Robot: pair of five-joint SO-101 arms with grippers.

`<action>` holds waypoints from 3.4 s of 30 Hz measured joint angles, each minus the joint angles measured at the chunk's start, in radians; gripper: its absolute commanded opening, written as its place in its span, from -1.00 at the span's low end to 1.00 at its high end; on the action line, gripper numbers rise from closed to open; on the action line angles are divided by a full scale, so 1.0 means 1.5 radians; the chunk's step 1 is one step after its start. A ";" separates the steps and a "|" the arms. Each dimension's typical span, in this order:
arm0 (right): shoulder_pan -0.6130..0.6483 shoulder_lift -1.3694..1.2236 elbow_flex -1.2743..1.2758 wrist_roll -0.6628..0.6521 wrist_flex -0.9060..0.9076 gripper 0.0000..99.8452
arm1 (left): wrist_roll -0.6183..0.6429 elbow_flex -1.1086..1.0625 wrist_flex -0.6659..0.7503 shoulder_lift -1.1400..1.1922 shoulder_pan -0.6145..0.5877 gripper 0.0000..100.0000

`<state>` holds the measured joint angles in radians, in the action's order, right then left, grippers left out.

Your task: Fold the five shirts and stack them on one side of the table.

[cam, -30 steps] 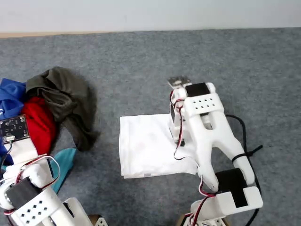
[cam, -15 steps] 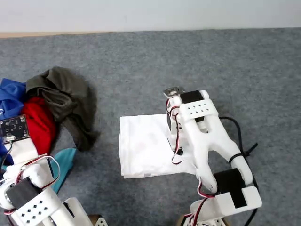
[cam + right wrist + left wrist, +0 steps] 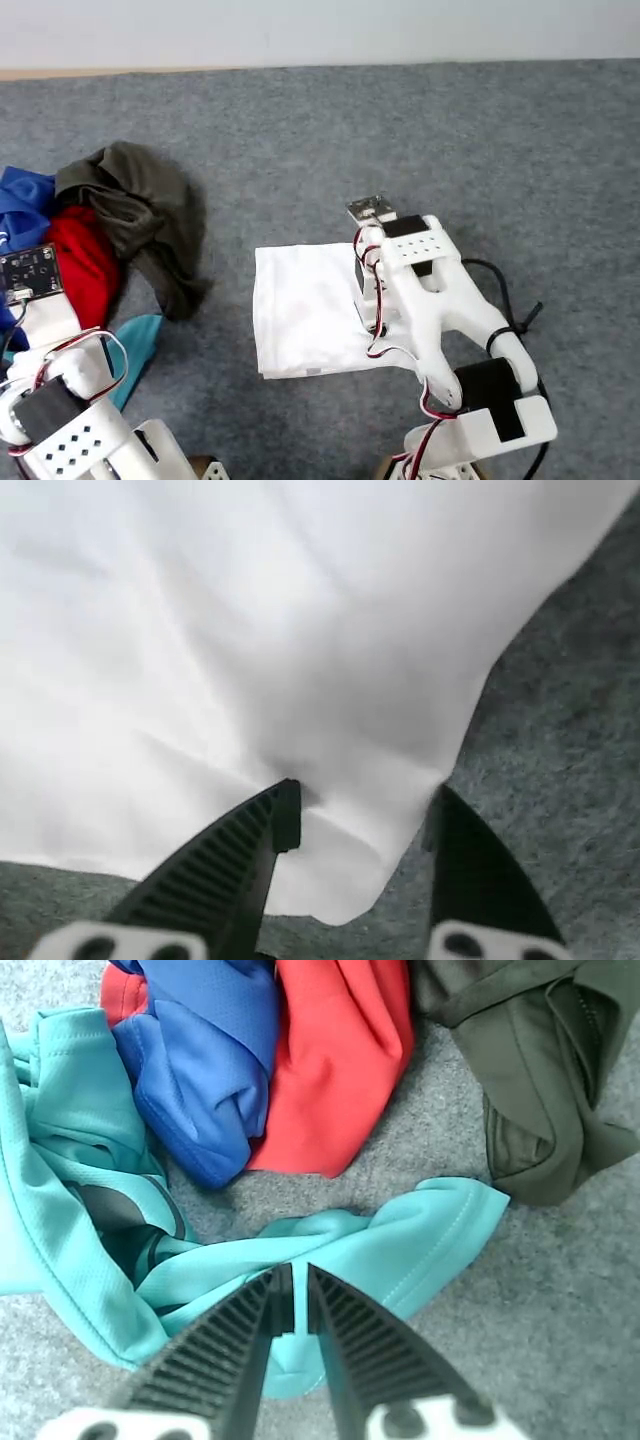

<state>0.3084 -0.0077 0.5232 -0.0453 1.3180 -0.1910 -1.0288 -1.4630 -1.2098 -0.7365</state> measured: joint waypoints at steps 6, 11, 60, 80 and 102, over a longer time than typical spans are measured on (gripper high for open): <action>0.000 0.000 0.007 0.000 -0.012 -0.56 | 0.000 0.000 0.000 0.000 0.000 -0.93; 0.001 -0.005 0.007 0.000 -0.012 -0.38 | 0.000 0.000 0.000 0.000 0.000 -0.93; -0.219 -0.221 -0.303 -0.468 -0.155 -0.98 | 0.000 0.000 0.000 0.000 0.000 -0.93; -0.223 -0.447 -0.667 -0.456 -0.100 -0.56 | 0.000 -0.025 0.013 0.000 0.000 -0.93; -0.139 -0.318 -0.669 0.155 0.178 -0.56 | 0.000 -0.025 0.015 0.000 0.000 -0.93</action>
<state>0.0997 -0.4849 -0.4803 0.1880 1.5850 -0.1910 -1.0656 -1.4400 -1.2098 -0.7365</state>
